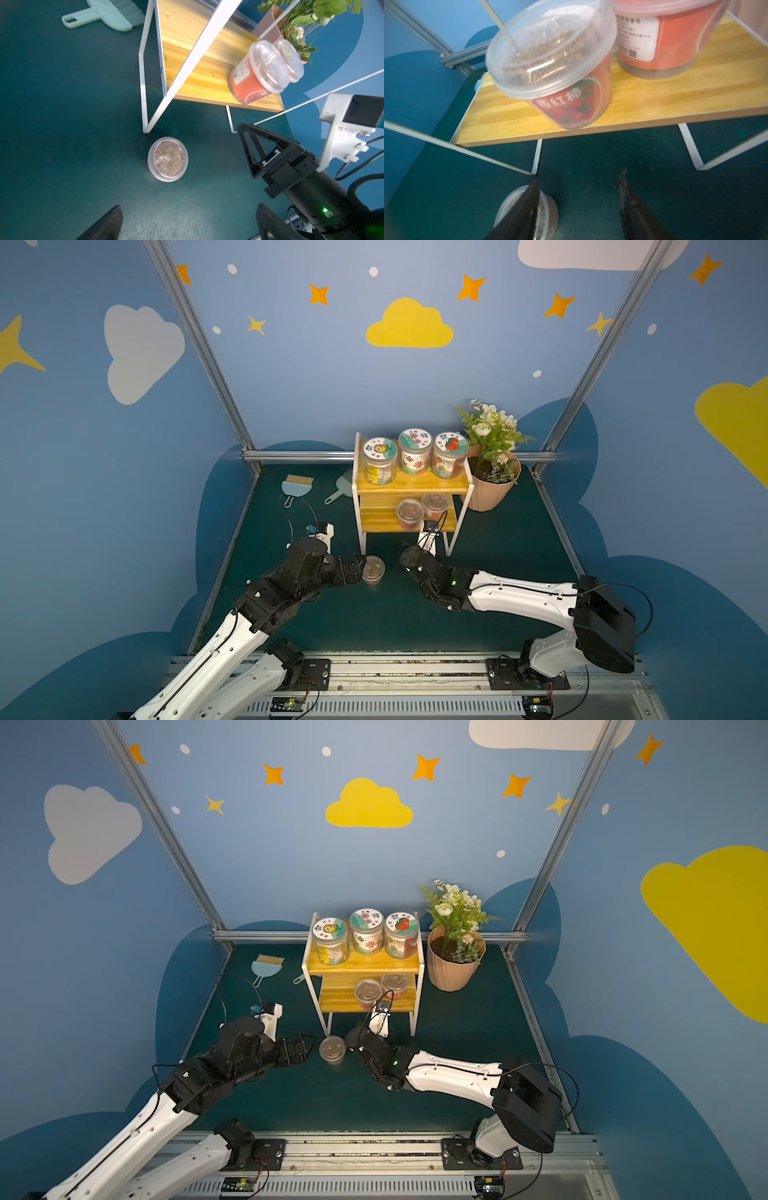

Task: Place the seed container on the shelf
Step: Place the seed jar on the shelf.

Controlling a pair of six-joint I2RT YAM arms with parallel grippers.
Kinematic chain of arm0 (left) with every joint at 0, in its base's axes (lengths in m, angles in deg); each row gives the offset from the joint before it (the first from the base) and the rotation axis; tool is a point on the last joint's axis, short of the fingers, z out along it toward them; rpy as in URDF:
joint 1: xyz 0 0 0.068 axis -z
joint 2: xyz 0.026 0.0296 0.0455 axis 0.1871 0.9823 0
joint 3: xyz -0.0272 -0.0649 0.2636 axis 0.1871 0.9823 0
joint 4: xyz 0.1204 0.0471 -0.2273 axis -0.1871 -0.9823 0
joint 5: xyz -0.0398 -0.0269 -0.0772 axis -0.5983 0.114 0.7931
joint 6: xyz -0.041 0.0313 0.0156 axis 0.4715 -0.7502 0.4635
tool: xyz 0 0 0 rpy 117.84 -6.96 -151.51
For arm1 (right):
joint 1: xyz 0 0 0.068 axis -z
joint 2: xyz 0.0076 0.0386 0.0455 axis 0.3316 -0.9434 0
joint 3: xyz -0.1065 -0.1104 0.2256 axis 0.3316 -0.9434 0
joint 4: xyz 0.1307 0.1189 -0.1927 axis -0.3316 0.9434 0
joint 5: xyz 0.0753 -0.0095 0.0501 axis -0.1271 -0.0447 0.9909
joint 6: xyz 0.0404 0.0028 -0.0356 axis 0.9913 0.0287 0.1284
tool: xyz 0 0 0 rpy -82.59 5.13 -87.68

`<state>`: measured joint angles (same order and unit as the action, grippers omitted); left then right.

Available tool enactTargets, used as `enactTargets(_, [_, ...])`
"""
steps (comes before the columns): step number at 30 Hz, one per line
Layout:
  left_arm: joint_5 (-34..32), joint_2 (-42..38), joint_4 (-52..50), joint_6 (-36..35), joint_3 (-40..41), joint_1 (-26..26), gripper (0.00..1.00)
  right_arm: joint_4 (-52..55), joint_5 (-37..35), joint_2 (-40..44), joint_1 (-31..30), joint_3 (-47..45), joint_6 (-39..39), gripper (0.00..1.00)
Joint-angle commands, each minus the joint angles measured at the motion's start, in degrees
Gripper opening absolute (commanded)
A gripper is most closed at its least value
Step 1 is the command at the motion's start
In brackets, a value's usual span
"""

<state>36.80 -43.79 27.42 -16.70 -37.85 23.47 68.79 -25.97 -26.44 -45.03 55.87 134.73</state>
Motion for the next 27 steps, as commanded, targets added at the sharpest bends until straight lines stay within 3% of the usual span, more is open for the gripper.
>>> enactTargets(1, [2.0,-0.5,1.4,2.7,1.7,-0.2,1.00,-5.4,3.6,2.5,1.9,-2.8,-1.5,0.51])
enactTargets(6, [-1.2,-0.2,-2.7,0.5,2.6,-0.1,1.00,-9.1,9.4,3.6,4.4,-2.9,-5.2,0.39])
enactTargets(12, [-0.7,0.6,0.5,-0.8,5.9,-0.1,1.00,-11.5,14.6,4.1,7.7,-2.5,-5.8,0.24])
enactTargets(20, [0.3,3.4,8.9,-2.3,10.5,-0.2,1.00,-13.9,21.5,2.8,11.8,-0.2,-5.8,0.20])
enactTargets(27, [1.7,6.4,16.4,-3.4,13.0,-0.2,1.00,-15.4,22.7,0.0,13.5,2.1,-6.2,0.22])
